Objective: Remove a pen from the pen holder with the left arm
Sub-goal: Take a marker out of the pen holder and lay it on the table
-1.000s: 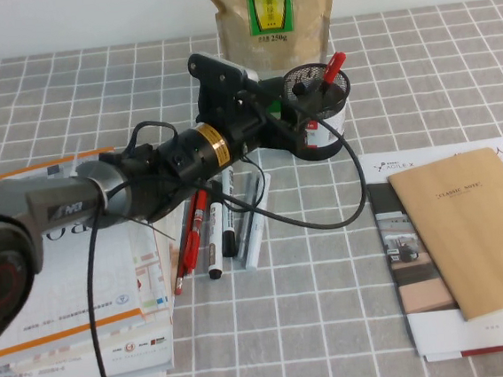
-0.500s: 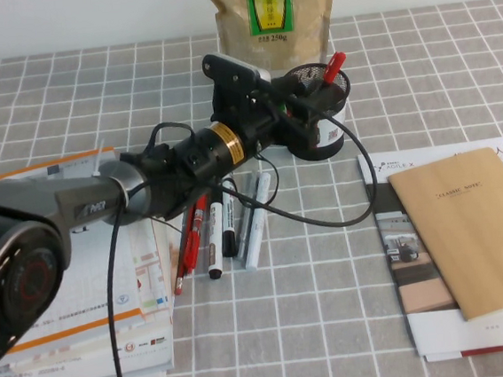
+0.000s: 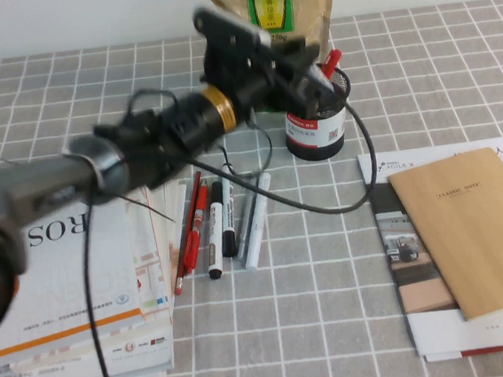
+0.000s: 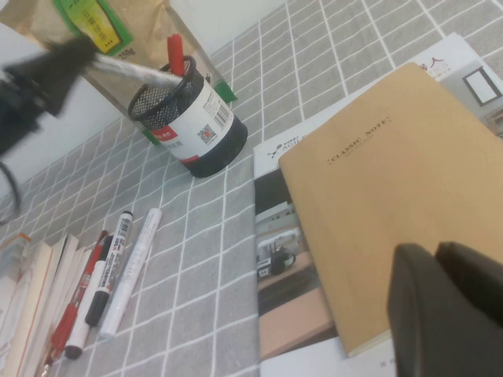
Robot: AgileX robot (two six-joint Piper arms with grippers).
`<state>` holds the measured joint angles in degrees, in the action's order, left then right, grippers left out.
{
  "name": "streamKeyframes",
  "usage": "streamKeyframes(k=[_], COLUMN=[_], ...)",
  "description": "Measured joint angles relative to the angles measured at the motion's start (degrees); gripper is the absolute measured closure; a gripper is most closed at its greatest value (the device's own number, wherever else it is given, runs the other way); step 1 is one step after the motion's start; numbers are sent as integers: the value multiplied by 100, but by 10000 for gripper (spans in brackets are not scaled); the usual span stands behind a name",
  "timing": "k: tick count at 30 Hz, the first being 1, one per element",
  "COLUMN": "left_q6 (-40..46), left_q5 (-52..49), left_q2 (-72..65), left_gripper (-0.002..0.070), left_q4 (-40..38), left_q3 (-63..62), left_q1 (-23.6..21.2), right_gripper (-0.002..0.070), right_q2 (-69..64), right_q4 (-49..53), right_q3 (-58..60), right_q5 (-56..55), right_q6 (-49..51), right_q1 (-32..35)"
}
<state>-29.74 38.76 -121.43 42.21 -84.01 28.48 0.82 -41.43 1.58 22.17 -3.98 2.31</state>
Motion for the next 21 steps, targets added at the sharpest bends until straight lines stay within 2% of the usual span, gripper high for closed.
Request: streamKeyframes(k=[5, 11, 16, 21], left_q6=[-71, -197, -177, -41], left_q5=[-298, -284, -991, -2723], left_q2=[796, 1752, 2583, 3396], left_gripper=[575, 575, 576, 576], left_q4=[544, 693, -205, -1151], left_q3=[63, 776, 1587, 2065], left_q1=[32, 34, 43, 54], right_gripper=[689, 689, 689, 689], right_q2=[0, 0, 0, 0], right_q4=[0, 0, 0, 0], right_q3=[0, 0, 0, 0], right_q5=[0, 0, 0, 0], right_q6=[0, 0, 0, 0], right_q1=[0, 0, 0, 0])
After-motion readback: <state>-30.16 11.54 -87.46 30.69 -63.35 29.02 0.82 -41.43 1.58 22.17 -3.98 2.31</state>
